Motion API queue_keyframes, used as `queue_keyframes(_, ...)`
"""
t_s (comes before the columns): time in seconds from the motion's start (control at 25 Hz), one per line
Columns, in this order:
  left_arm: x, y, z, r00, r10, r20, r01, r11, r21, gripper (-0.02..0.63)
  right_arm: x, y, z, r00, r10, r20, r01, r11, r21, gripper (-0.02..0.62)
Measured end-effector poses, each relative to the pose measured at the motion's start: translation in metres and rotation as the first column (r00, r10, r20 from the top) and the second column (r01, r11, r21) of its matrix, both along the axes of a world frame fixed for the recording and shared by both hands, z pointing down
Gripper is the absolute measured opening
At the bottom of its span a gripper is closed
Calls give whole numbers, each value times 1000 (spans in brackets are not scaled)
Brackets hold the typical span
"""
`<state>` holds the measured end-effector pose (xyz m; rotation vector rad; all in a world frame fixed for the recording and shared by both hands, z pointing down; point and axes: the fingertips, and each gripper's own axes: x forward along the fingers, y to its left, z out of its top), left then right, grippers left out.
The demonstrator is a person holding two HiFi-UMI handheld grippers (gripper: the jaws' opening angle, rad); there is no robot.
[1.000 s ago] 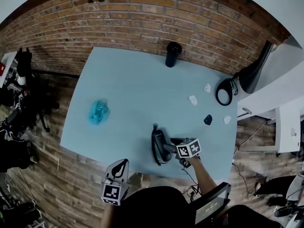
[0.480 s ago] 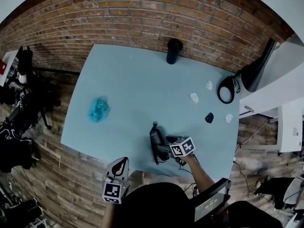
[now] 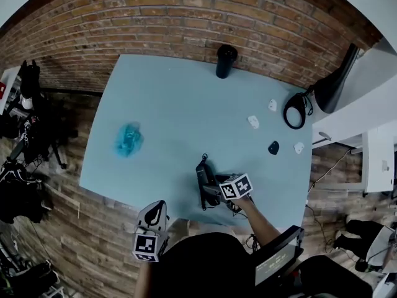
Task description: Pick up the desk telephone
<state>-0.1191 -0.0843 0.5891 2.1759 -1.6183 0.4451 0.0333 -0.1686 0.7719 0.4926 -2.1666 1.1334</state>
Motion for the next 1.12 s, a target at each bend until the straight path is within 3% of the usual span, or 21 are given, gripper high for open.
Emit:
queue_keyframes(0.56,-16,7,1,1000,-15,-16,15,1000,6,26,-10,5,10,996,84,16,-82,991,-103,341)
queue_keyframes(0.76,-10,12,3,999,-17,-28,17,1000,0,26,-7,7,10,997,75,6,-74,993,-94,341)
queue_keyframes(0.92,-11,15,6,1000,-19,-24,19,1000,-2,26,-12,5,12,999,29,-24,-30,999,-33,335)
queue_keyframes(1.12,-12,17,8,999,-22,-26,22,1000,-2,26,-12,6,13,999,42,-14,-43,999,-31,330)
